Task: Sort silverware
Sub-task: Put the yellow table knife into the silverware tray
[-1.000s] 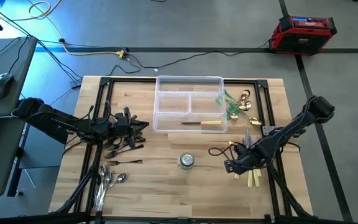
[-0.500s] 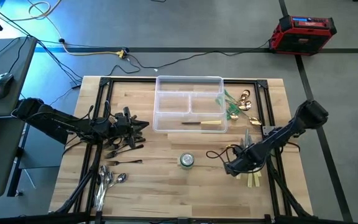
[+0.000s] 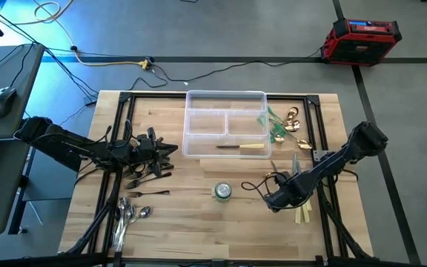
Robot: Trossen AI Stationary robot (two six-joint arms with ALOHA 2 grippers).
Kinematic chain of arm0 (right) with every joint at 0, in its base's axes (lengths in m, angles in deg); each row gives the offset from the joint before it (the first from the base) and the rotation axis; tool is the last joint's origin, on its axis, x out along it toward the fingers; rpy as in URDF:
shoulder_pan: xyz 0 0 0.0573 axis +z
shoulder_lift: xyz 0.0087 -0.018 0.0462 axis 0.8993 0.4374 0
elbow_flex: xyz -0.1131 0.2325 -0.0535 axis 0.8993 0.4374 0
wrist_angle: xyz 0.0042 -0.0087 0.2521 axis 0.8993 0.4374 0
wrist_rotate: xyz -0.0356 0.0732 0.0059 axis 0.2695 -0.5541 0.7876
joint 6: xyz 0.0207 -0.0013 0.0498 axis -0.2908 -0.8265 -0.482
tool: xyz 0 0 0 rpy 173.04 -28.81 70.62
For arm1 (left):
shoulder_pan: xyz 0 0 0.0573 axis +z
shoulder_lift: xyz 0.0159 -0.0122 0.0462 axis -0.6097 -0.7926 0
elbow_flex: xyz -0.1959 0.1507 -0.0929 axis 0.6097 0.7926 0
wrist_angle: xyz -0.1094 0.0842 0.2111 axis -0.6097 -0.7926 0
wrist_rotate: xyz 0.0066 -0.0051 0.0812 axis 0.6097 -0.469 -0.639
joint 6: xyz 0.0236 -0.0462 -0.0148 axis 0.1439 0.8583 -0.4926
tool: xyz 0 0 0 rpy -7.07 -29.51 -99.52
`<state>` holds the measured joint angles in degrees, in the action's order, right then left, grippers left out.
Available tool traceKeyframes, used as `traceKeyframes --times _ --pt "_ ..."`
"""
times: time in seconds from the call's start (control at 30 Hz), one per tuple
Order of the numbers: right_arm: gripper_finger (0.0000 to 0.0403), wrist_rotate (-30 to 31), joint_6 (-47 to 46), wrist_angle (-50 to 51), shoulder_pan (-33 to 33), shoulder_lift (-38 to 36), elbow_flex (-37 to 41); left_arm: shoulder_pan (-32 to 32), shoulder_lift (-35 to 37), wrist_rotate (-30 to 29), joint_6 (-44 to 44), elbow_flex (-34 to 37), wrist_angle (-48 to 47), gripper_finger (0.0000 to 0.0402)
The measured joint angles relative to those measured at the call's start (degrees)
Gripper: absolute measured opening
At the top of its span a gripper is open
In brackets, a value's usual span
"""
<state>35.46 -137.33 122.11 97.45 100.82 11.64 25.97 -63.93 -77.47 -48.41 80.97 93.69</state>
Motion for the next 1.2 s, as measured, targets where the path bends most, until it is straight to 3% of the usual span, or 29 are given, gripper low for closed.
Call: traceKeyframes --times 0.17,0.27,0.53,0.7,0.8,0.97,1.2 --pt "0.0040 5.88 6.03 12.73 -0.41 -0.07 -10.21 0.00 0.00 0.15 0.02 0.00 0.01 0.0000" --pt "0.0040 10.01 16.35 17.82 -3.17 -0.14 -15.35 0.00 -0.01 0.15 0.02 0.00 0.04 0.0000" --pt "0.0040 16.27 64.29 17.76 -22.06 -0.17 -20.24 0.00 -0.01 -0.47 -0.35 0.00 0.56 0.0000" --pt "0.0040 16.99 91.41 9.00 -34.99 1.08 -19.65 0.00 0.01 -0.48 -0.52 0.00 0.82 0.0000" --pt "0.0040 16.09 102.61 3.55 -40.13 3.50 -19.65 0.00 0.01 -0.50 -0.11 0.00 0.30 0.0000" --pt "0.0040 10.99 113.94 1.04 -43.69 9.46 -19.64 0.00 -0.01 -0.50 1.41 0.02 -1.30 0.0000" --pt "0.0047 13.56 117.84 0.53 -44.38 15.76 -19.60 0.00 -0.01 -0.48 2.43 0.02 -2.21 0.0000"
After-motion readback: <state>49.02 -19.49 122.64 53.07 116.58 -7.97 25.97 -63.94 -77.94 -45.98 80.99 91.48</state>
